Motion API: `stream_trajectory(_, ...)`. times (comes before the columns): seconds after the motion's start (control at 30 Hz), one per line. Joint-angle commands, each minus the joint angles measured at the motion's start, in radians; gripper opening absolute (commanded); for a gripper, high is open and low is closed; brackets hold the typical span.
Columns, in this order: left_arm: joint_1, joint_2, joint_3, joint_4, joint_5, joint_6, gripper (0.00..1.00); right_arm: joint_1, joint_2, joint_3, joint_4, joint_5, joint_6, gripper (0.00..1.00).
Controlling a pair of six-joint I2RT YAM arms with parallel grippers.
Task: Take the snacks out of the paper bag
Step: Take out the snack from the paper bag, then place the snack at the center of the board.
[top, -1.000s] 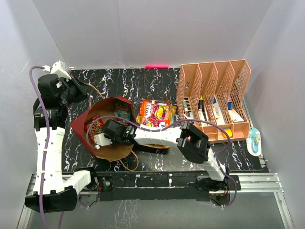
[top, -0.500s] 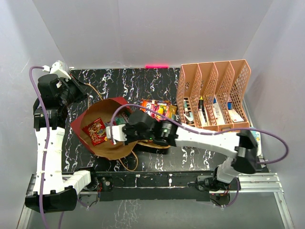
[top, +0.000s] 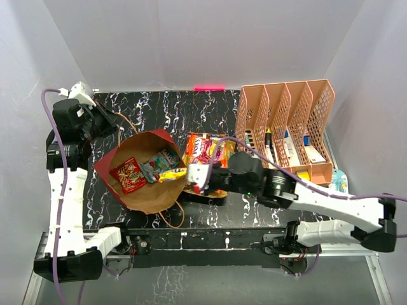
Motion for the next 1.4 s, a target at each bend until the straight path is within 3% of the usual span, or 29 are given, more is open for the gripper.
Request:
stream_trajectory(0.0,-0.003,0.003,-0.001,0.015,-0.013,0.016,0.00,-0.037,-0.131,-0.032,0.072,0.165,-0.010,0.07)
stream_trajectory(0.1,-0.004,0.012,0.020,0.005,-0.031,0.028,0.00,-0.121,-0.176,-0.061,0.084,0.164,-0.030,0.07)
stream_trajectory(0.23,-0.004,0.011,0.043,-0.017,-0.060,0.037,0.00,-0.338,-0.157,-0.090,0.111,0.049,-0.022,0.07)
stream_trajectory(0.33,-0.003,0.008,0.045,-0.013,-0.047,0.032,0.00,-0.521,-0.082,-0.086,0.144,-0.110,-0.026,0.07)
stream_trajectory(0.47,-0.004,0.007,0.039,-0.007,-0.022,0.018,0.00,-0.612,0.087,-0.054,0.196,-0.259,-0.056,0.07)
stream_trajectory(0.73,-0.004,0.003,0.046,-0.017,-0.023,0.019,0.00,-0.631,0.275,-0.025,0.253,-0.438,-0.113,0.07)
stream_trajectory(1.2,-0.004,0.000,0.035,-0.009,-0.020,0.018,0.00,-0.632,0.348,-0.061,0.240,-0.463,-0.107,0.08)
stream_trajectory(1.23,-0.003,0.000,0.034,-0.010,-0.022,0.020,0.00,-0.631,0.335,-0.071,0.232,-0.455,-0.089,0.12)
stream_trajectory(1.33,-0.003,0.002,0.032,-0.011,-0.024,0.022,0.00,-0.631,0.241,-0.117,0.224,-0.432,-0.020,0.41)
stream_trajectory(1.37,-0.004,0.001,0.031,-0.008,-0.024,0.022,0.00,-0.631,0.204,-0.131,0.228,-0.424,-0.001,0.45)
